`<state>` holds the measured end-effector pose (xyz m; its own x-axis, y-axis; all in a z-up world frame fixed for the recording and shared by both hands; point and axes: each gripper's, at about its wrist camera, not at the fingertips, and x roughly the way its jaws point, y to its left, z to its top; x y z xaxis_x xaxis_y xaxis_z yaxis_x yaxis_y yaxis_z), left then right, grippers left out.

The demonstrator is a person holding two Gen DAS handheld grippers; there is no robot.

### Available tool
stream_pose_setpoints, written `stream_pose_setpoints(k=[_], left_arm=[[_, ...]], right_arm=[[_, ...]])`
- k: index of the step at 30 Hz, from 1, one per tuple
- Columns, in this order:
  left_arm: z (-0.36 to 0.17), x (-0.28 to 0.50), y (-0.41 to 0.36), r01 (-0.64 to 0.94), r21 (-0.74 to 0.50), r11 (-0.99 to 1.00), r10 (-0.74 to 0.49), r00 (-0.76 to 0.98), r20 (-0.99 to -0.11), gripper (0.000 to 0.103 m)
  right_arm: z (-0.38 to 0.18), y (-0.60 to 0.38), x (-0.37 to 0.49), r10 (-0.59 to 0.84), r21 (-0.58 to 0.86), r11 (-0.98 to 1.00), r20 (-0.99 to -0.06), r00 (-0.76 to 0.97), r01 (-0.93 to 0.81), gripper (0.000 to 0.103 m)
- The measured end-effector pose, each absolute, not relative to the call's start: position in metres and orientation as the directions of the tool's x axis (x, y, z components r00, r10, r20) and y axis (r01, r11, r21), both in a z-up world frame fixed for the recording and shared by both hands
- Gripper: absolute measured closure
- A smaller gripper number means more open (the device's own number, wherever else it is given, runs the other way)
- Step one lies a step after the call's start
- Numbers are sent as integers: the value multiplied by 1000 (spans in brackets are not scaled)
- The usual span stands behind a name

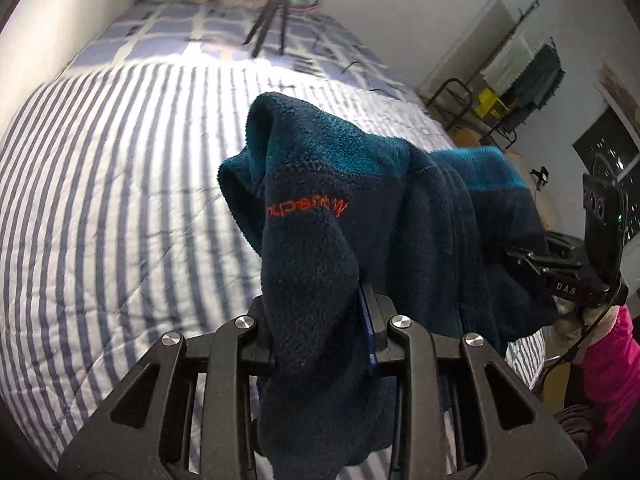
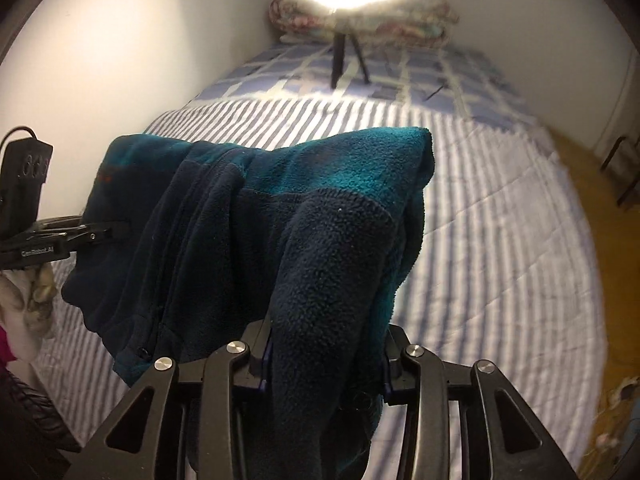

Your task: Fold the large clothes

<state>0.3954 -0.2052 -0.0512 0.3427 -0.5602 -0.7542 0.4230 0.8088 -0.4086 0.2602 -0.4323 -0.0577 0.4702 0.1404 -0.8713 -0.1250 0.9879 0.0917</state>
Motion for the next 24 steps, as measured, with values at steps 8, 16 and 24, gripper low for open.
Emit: stream_pose_setpoints(k=[8,16,24], left_arm=[[-38,396,-245,492,-400,774,-595,345,-726,74],[-29,417,-307,544,-383,747,-618,353,-702,74],[-25,466,-376,562,-385,732,-639,369,-676,74]], right_arm=[[-29,-473,253,20,-38,994,-844,536,-98,65],[-19,-521,261,-53,-104,993,-818,574,-56,65],[-24,-585,300,-79,-89,996,-799,596,12,65]])
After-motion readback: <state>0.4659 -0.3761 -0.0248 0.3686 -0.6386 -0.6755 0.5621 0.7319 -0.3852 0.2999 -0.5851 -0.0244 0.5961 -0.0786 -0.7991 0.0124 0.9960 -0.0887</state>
